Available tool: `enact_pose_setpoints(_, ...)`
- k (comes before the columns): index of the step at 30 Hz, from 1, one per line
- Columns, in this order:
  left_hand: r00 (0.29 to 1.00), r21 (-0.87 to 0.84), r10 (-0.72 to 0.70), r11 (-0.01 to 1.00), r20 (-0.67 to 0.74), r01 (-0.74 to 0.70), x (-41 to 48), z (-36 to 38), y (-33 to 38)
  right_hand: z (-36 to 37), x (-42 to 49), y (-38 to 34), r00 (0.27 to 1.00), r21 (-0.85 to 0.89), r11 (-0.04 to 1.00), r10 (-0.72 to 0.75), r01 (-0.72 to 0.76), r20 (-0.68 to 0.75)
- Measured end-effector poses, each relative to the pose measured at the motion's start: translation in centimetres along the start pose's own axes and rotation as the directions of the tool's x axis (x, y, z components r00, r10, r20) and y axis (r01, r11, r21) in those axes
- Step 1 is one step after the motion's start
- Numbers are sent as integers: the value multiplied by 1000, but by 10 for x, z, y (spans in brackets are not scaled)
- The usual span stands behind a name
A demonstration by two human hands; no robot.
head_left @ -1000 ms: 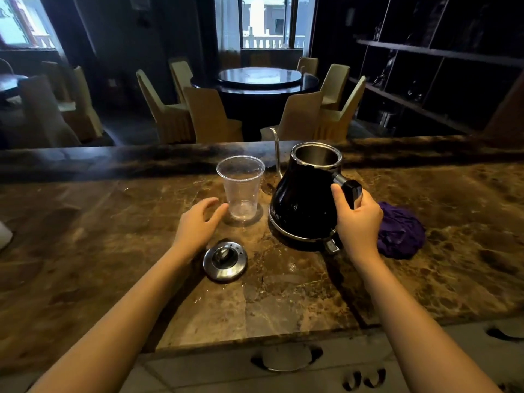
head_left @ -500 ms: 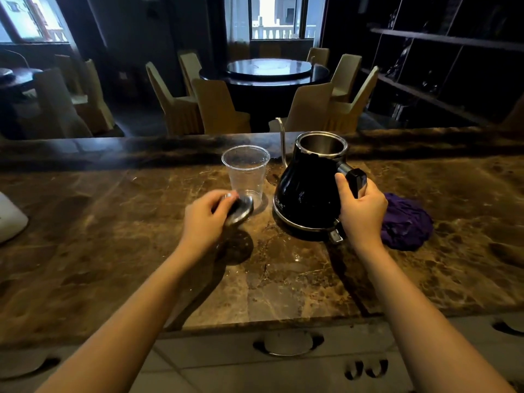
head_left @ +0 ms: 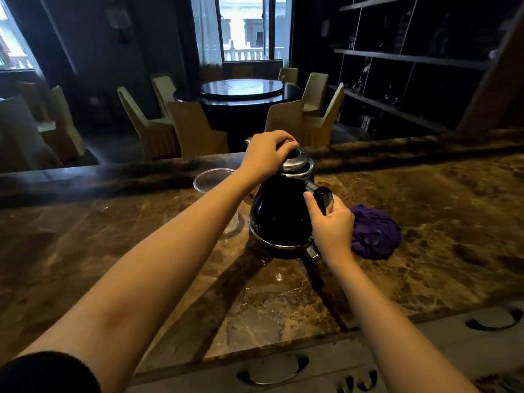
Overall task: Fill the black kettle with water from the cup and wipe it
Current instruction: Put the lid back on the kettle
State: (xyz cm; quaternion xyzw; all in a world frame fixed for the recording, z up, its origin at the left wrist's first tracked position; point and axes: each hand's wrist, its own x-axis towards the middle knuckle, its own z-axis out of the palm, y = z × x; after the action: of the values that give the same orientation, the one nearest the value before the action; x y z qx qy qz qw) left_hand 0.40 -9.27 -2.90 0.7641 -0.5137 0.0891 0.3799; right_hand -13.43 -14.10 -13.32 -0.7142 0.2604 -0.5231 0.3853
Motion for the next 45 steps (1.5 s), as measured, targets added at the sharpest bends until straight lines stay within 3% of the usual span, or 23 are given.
enact_pose_setpoints(15,994,7,106,994,40,-106,3,7,-13,1,-1,-1,1000,-24,1000,5,-6,-19)
enact_pose_setpoints(27,942,-171,230,966,242,-192,22,4,-26,33,-22,-14,980,-161,984,39,-71,-194)
enact_pose_setpoints(31,897,-219,273,954,348,-206,30,-2,-31,48,-32,-27,988,-133,986,82,-99,-129)
enact_pose_setpoints(35,856,-93,290,956,428,-277,34,-9,-32,39,-40,-32,992,-142,990,41,-23,122)
enact_pose_setpoints(37,894,-51,264,963,361,-263,27,-11,-31,20,-42,-29,963,-265,953,-75,145,258)
enact_pose_setpoints(40,993,-221,117,969,20,-109,-4,-14,-29,-22,-25,-14,932,-357,892,-162,279,325)
enact_pose_setpoints(43,960,-390,-108,921,-260,-2,-51,-5,-25,-62,11,14,955,-503,846,-25,177,294)
enact_pose_setpoints(45,927,-506,-265,856,-264,100,-78,7,-15,-78,34,40,934,-669,734,149,116,326)
